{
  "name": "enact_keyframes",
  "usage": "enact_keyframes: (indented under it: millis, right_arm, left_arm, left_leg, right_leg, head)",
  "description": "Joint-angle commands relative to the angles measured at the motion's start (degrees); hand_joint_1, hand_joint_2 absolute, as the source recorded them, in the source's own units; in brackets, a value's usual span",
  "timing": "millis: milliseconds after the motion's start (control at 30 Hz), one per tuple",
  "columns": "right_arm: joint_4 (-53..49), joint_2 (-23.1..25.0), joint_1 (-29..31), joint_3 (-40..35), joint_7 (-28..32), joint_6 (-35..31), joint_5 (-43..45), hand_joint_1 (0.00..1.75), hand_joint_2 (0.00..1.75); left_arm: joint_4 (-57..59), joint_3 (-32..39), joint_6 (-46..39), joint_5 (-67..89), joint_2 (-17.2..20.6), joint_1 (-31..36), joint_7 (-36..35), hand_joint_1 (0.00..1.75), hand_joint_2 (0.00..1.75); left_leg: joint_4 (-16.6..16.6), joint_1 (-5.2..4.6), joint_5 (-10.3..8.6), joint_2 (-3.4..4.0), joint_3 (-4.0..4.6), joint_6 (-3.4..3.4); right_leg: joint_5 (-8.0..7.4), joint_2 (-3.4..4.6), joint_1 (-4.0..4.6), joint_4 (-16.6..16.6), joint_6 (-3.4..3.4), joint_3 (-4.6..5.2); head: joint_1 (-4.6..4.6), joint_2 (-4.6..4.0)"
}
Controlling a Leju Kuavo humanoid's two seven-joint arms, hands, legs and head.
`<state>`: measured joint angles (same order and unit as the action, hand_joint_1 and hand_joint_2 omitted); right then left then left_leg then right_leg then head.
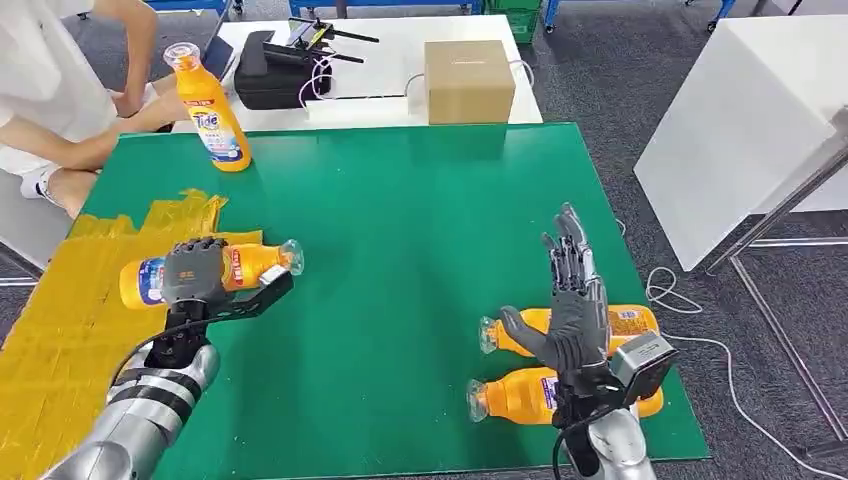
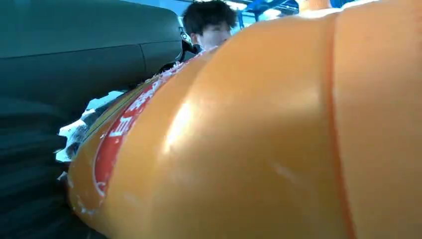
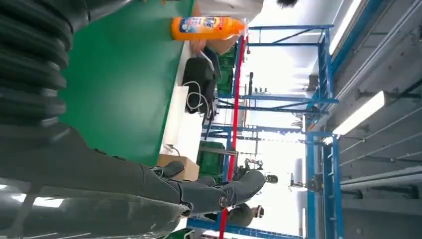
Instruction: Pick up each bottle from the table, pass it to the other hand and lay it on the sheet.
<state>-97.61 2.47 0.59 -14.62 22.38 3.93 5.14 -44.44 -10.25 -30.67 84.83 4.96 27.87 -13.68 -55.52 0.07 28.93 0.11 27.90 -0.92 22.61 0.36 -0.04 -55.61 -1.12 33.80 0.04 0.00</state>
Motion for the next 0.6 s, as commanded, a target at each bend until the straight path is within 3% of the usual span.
enact_keyframes:
  millis: [33,133,200,267,300,333,467,600]
  right_arm:
    - [0.28,-0.28,0.92,2.71,0.37,-1.39,0.25,0.0,1.75]
    - [1.42,-0.63,1.53,2.63,0.34,-0.98,0.56,0.0,1.75]
    - [2.44,-0.94,2.45,2.11,0.76,-1.13,0.29,0.0,1.75]
    - [3.03,-1.29,3.43,1.81,1.59,-1.97,-0.04,0.0,1.75]
    - [2.91,-1.46,3.49,1.77,1.79,-2.33,0.05,0.0,1.75]
    - [2.74,-1.78,3.35,1.75,1.87,-2.9,0.17,0.0,1.75]
    - [2.48,-1.71,2.45,1.89,2.58,-6.28,-2.01,0.0,1.75]
    - [2.17,-1.78,2.26,1.78,2.97,-6.93,-2.47,0.0,1.75]
  left_arm:
    - [10.21,0.23,1.05,3.81,0.43,5.4,-1.76,1.75,1.75]
    - [17.45,-2.64,0.04,5.17,1.82,8.79,-4.2,1.75,1.75]
    - [21.26,-11.42,0.22,5.17,4.63,10.96,-9.64,1.75,1.75]
    - [24.32,-13.04,-0.61,5.17,6.03,12.22,-10.44,1.75,1.75]
    - [25.18,-12.0,-1.76,4.78,6.08,12.34,-9.32,0.28,1.75]
    - [26.04,-9.97,-3.24,3.85,5.73,12.3,-7.11,0.0,1.75]
    - [26.24,-14.95,-4.9,5.17,6.0,11.91,-11.75,0.0,1.75]
    - [26.91,-14.97,-2.76,4.94,5.45,11.81,-12.87,0.0,1.75]
  left_leg:
    - [0.02,0.03,0.01,-0.05,-0.06,0.03]
    - [0.01,0.04,0.01,-0.05,-0.06,0.03]
    - [0.0,0.06,0.01,-0.04,-0.07,0.04]
    - [-0.01,0.06,0.01,0.01,-0.05,0.04]
    - [0.0,0.11,0.05,0.08,-0.14,0.07]
    - [0.01,0.1,0.04,0.1,-0.12,0.06]
    - [0.05,0.09,0.05,-0.05,-0.21,0.05]
    - [0.03,0.11,0.06,-0.01,-0.17,0.04]
  right_leg:
    - [0.01,-0.06,0.03,0.03,-0.01,-0.07]
    - [0.01,-0.06,0.04,0.03,-0.01,-0.08]
    - [0.0,-0.05,0.06,0.03,-0.01,-0.1]
    - [-0.01,0.0,0.06,0.02,0.0,-0.06]
    - [-0.01,0.06,0.11,0.05,0.0,-0.14]
    - [-0.01,0.08,0.1,0.04,0.0,-0.11]
    - [0.05,-0.07,0.1,0.07,-0.03,-0.23]
    - [0.04,-0.03,0.11,0.07,-0.05,-0.23]
  head:
    - [-0.02,0.0]
    - [-0.02,0.0]
    - [0.0,0.0]
    - [0.0,0.0]
    - [0.0,0.0]
    - [-0.02,0.0]
    - [-0.02,0.0]
    - [0.0,0.0]
